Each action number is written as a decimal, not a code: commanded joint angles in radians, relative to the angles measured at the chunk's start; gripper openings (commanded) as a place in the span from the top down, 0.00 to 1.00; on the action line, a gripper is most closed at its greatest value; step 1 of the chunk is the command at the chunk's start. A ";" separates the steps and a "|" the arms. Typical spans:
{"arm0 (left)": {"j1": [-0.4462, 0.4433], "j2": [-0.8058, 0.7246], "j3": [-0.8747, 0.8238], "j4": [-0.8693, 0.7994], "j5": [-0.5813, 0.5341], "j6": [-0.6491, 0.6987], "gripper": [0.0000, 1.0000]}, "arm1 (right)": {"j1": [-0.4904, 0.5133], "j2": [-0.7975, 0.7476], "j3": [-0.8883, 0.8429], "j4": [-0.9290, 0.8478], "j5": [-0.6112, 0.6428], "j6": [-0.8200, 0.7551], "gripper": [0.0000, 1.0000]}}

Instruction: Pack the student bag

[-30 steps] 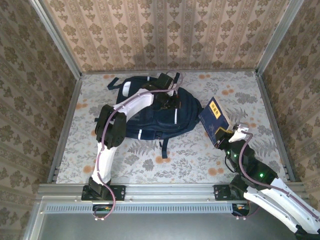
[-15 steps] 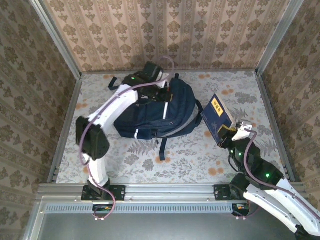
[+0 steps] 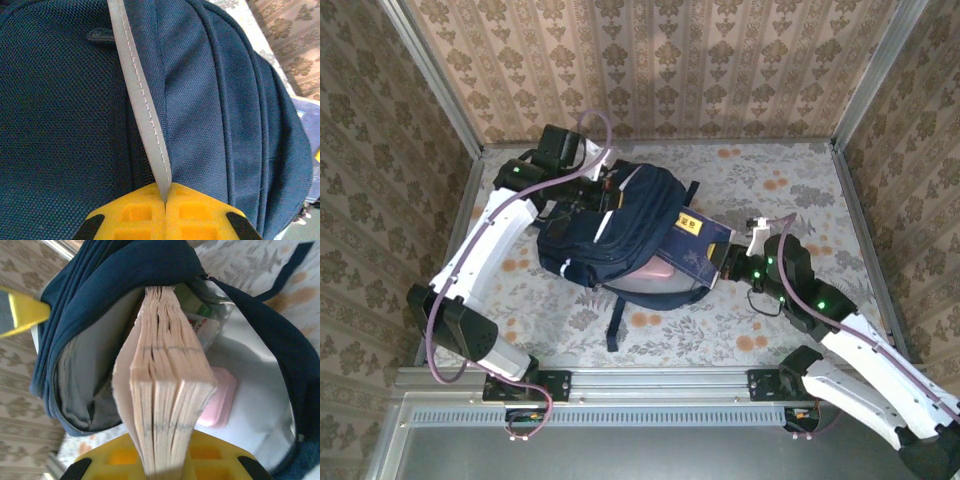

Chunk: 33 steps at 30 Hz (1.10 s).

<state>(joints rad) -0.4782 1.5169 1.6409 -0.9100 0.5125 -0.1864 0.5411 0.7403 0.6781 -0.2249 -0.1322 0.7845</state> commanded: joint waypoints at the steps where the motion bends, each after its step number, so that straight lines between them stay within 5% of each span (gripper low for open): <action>1: 0.012 -0.078 0.017 0.161 0.172 0.004 1.00 | -0.049 0.054 -0.037 0.266 -0.247 0.242 1.00; 10: 0.015 -0.080 0.024 0.198 0.219 -0.041 1.00 | -0.030 0.233 -0.100 0.590 -0.241 0.534 1.00; 15: 0.008 -0.078 -0.014 0.277 0.281 -0.103 1.00 | 0.047 0.245 -0.081 0.635 -0.038 0.437 1.00; 23: -0.021 -0.071 -0.014 0.306 0.277 -0.119 1.00 | 0.083 0.498 0.053 0.569 0.085 0.410 1.00; 33: -0.033 -0.051 -0.064 0.426 0.301 -0.212 1.00 | 0.118 0.929 0.252 0.789 0.055 0.468 1.00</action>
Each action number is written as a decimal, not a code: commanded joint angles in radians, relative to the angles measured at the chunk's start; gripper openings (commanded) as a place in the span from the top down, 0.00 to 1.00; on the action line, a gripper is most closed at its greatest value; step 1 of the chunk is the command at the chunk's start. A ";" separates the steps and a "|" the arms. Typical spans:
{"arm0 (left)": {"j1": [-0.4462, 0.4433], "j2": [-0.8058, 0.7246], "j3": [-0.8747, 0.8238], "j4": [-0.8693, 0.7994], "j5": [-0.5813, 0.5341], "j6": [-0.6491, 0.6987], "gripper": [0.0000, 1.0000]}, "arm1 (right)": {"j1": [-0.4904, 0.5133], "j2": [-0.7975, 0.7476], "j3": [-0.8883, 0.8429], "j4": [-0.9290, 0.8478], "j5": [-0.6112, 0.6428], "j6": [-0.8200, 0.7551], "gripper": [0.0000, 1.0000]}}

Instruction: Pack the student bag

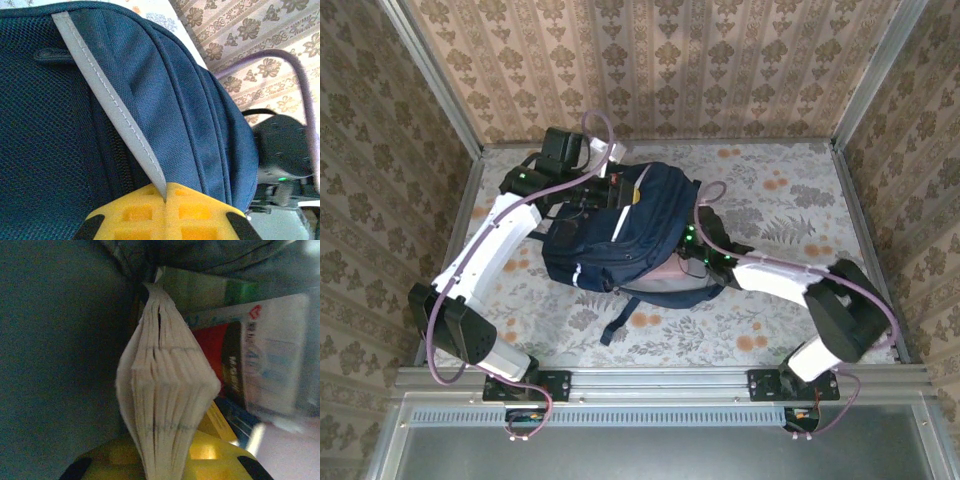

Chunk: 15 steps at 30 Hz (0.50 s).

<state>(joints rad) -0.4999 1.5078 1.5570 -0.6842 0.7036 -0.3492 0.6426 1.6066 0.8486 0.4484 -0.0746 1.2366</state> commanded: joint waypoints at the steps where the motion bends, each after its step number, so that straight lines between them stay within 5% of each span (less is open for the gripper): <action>1: -0.012 -0.038 0.013 0.217 0.115 -0.067 1.00 | 0.025 0.108 0.119 0.125 -0.016 0.018 0.98; 7: -0.011 -0.028 -0.024 0.280 0.096 -0.125 1.00 | 0.060 0.241 0.246 0.101 -0.066 -0.061 0.71; 15: 0.023 -0.097 -0.129 0.354 -0.003 -0.210 1.00 | -0.004 0.002 0.019 0.114 -0.081 -0.229 0.32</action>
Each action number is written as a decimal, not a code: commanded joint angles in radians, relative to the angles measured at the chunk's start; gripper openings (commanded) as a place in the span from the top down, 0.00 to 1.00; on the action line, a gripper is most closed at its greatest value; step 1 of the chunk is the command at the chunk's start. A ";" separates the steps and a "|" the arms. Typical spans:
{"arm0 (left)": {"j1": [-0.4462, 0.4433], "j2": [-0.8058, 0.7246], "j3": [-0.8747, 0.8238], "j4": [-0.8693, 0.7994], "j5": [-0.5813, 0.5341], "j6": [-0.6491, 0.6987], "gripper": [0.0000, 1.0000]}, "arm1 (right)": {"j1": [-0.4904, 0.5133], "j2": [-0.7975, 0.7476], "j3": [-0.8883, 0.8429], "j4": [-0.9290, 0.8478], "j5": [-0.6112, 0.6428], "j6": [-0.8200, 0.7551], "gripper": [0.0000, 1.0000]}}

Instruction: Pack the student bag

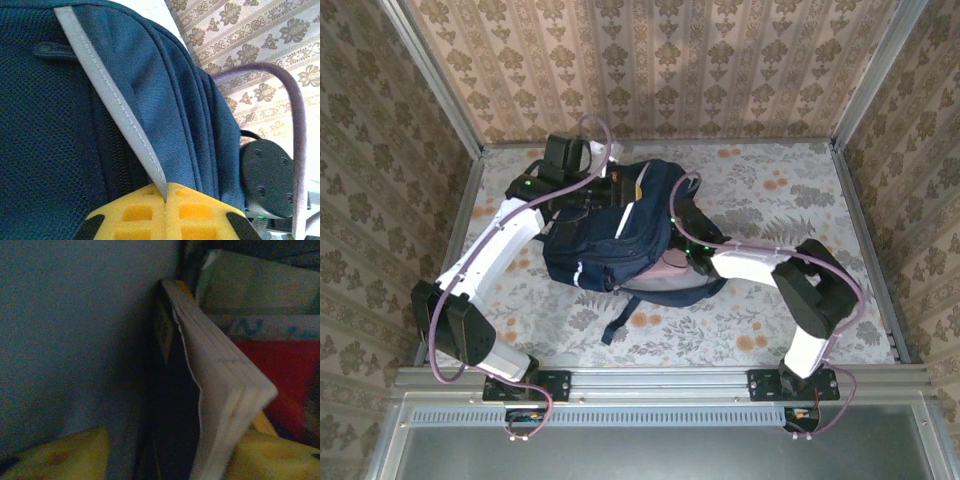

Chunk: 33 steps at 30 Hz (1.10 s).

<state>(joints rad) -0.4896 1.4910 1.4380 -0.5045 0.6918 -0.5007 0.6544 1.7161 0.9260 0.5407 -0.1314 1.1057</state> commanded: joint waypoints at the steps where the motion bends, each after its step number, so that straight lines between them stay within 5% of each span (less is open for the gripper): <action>1: 0.020 -0.097 -0.034 0.194 -0.011 -0.079 1.00 | -0.025 -0.149 -0.102 0.037 -0.032 -0.129 0.27; 4: 0.061 -0.146 -0.103 0.256 -0.044 -0.135 1.00 | -0.053 -0.280 -0.227 0.054 -0.021 -0.207 0.20; 12: 0.085 -0.218 -0.216 0.323 -0.210 -0.226 1.00 | -0.099 -0.635 -0.405 -0.163 0.098 -0.337 0.24; 20: -0.015 -0.019 -0.082 0.250 -0.361 -0.331 1.00 | -0.096 -0.921 -0.466 -0.378 0.190 -0.521 0.37; 27: -0.082 0.185 -0.021 0.326 -0.486 -0.575 1.00 | -0.019 -0.936 -0.483 -0.447 0.152 -0.604 0.64; 33: -0.101 0.362 0.066 0.425 -0.459 -0.744 1.00 | 0.158 -0.739 -0.430 -0.497 0.308 -0.670 0.67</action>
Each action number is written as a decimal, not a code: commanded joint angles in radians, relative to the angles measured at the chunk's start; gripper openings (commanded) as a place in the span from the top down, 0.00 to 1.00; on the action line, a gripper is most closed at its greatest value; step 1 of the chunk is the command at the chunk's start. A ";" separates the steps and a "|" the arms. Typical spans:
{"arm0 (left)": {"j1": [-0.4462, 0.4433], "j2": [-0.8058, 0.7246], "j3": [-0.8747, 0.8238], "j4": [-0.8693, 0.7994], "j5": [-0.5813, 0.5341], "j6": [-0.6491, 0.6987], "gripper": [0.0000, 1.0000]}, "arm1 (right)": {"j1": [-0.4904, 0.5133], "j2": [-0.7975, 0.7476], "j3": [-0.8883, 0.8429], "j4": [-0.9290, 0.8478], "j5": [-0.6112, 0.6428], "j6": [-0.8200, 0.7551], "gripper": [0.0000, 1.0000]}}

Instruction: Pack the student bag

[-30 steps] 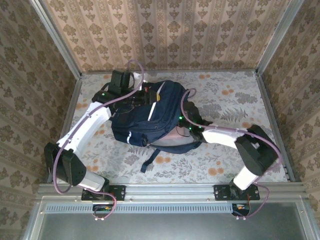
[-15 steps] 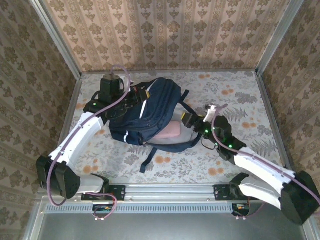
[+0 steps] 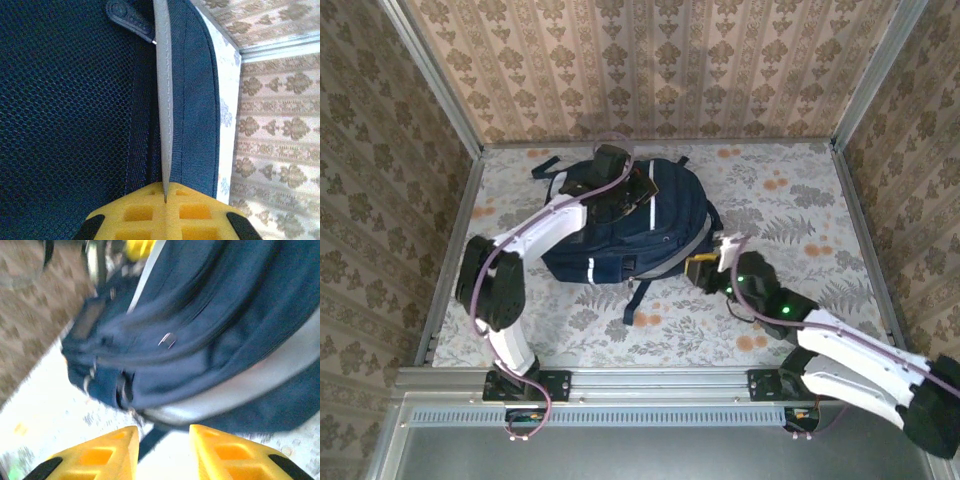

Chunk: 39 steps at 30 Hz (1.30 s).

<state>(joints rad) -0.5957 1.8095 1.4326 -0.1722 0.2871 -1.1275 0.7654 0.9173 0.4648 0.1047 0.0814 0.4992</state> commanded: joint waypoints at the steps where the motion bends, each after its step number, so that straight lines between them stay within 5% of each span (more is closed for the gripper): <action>1: 0.001 0.061 0.093 0.092 -0.056 -0.125 1.00 | 0.065 0.099 0.040 -0.055 0.121 -0.064 0.68; 12: 0.028 0.055 0.031 0.132 -0.115 -0.289 1.00 | 0.124 0.508 0.169 0.091 0.174 0.017 0.48; 17: 0.073 0.074 0.000 0.216 -0.056 -0.399 1.00 | 0.137 0.636 0.275 0.082 0.152 0.094 0.47; 22: 0.083 0.058 0.007 0.249 -0.030 -0.430 1.00 | 0.142 0.738 0.363 0.028 0.160 0.180 0.49; 29: 0.088 0.040 -0.018 0.276 -0.003 -0.444 1.00 | 0.136 0.819 0.429 -0.059 0.350 0.213 0.62; 39: 0.091 0.039 -0.067 0.316 0.021 -0.443 1.00 | 0.130 0.923 0.502 -0.042 0.292 0.167 0.69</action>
<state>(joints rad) -0.5209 1.8977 1.3876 0.1009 0.3016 -1.5528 0.8967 1.8194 0.9409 0.0776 0.3695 0.6811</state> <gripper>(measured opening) 0.061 0.315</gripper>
